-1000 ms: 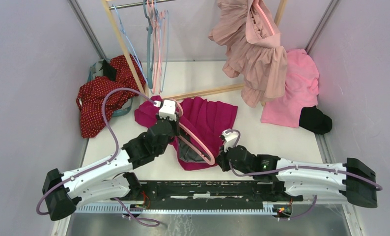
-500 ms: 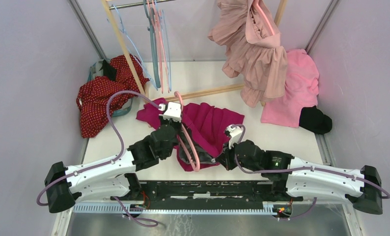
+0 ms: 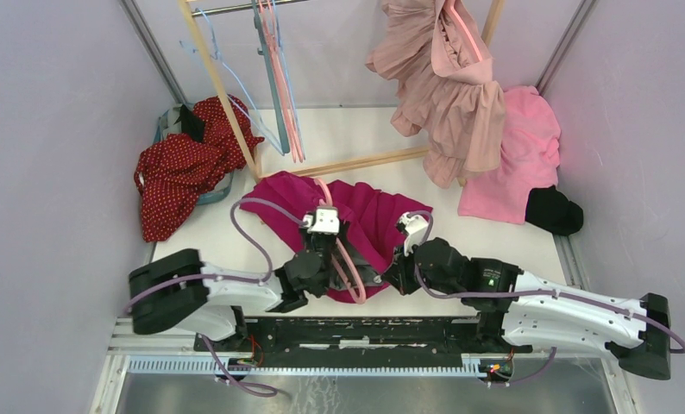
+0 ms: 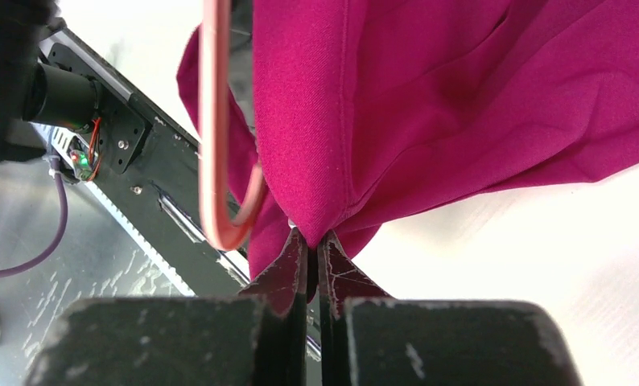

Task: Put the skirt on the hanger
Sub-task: Hang the skirt on the hanger.

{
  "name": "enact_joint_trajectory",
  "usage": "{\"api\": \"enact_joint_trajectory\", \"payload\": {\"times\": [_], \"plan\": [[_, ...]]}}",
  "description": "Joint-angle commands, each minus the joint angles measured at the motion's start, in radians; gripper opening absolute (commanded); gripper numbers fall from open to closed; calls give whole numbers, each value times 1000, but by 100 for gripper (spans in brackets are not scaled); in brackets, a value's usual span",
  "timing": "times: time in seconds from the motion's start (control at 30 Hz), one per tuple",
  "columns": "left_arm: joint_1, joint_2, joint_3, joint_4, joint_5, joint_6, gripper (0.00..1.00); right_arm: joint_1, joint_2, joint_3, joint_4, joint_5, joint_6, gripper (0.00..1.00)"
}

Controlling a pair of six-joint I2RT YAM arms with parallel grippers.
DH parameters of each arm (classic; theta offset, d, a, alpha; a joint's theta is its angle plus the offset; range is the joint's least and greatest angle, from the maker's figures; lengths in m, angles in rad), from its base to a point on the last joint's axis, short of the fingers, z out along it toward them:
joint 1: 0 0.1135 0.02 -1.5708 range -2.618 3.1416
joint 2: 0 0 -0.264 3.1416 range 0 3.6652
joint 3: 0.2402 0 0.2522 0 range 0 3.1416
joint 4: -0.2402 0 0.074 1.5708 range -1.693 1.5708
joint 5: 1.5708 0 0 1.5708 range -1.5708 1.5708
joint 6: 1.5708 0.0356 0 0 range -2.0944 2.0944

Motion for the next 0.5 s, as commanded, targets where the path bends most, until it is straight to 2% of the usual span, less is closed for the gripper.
{"api": "enact_joint_trajectory", "payload": {"times": [0.0, 0.13, 0.3, 0.47], "plan": [[-37, 177, 50, 620, -126, 339, 3, -13, -4, 82, -16, -39, 5, 1], [-45, 257, 130, 726, -85, 433, 3, -19, -7, 83, -54, -58, 5, 1], [-48, 269, 187, 727, -55, 479, 3, -23, -39, 52, -99, -67, 7, 1], [-52, 244, 177, 730, -34, 480, 3, -25, -65, 44, -108, -82, 14, 1]]}}
